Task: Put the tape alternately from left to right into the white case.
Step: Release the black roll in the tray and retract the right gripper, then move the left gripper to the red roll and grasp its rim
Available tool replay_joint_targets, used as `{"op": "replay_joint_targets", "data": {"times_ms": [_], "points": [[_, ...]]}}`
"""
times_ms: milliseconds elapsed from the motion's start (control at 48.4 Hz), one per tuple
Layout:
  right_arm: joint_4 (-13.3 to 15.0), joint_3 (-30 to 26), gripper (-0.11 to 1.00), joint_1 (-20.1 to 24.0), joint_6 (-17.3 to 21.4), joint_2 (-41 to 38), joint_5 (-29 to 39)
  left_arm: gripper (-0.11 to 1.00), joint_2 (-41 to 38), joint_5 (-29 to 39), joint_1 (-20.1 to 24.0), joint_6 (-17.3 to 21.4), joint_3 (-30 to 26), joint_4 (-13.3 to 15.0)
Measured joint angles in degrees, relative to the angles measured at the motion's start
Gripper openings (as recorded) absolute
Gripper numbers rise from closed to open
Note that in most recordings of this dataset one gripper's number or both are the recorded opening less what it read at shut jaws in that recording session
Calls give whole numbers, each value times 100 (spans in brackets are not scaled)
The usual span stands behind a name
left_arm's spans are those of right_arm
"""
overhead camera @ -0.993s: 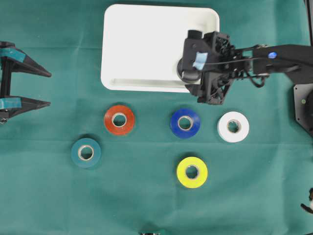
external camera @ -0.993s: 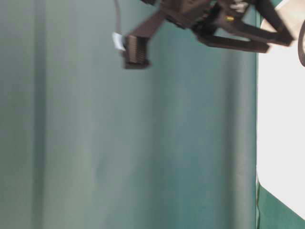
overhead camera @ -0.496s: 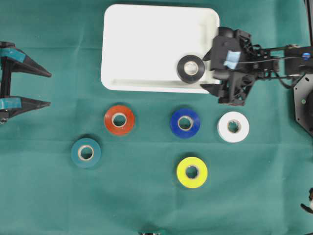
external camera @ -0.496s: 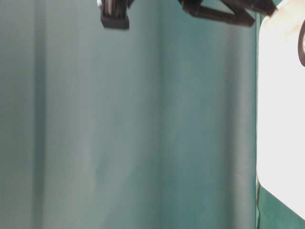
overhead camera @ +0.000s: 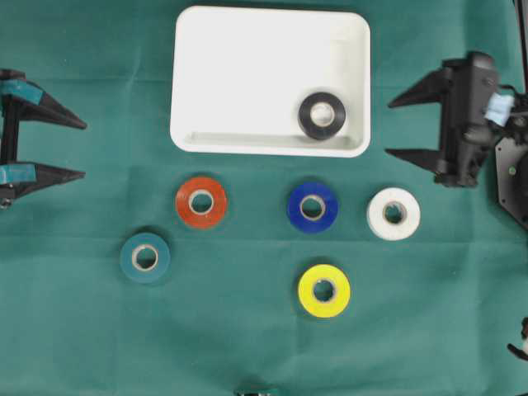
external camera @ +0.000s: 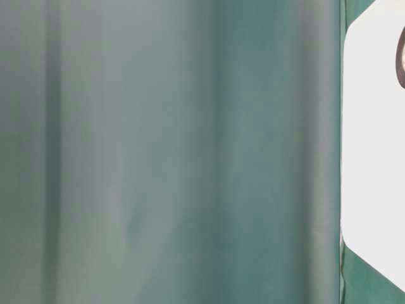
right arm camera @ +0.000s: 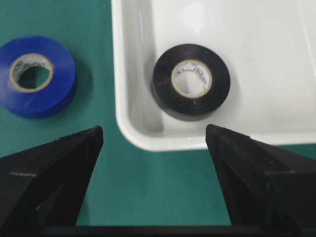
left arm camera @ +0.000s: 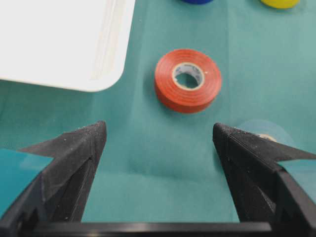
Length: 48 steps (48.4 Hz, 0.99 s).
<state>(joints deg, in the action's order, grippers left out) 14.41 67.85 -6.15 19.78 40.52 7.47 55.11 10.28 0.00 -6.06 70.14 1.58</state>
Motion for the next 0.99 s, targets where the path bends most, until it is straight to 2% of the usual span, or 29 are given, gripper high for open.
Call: {"op": "replay_joint_targets", "data": {"times_ms": [145,517,765,993], "points": [[0,158,55,0,0,343,-123,91,9,0,0,0,0,0],[9,290,56,0,0,343,-325,91,0,0,-26,18,9,0],[0,308,56,0,0,343,-422,91,9,0,-817,44,26,0],[0,308,56,0,0,343,-439,91,-35,-26,-984,53,26,0]]}}
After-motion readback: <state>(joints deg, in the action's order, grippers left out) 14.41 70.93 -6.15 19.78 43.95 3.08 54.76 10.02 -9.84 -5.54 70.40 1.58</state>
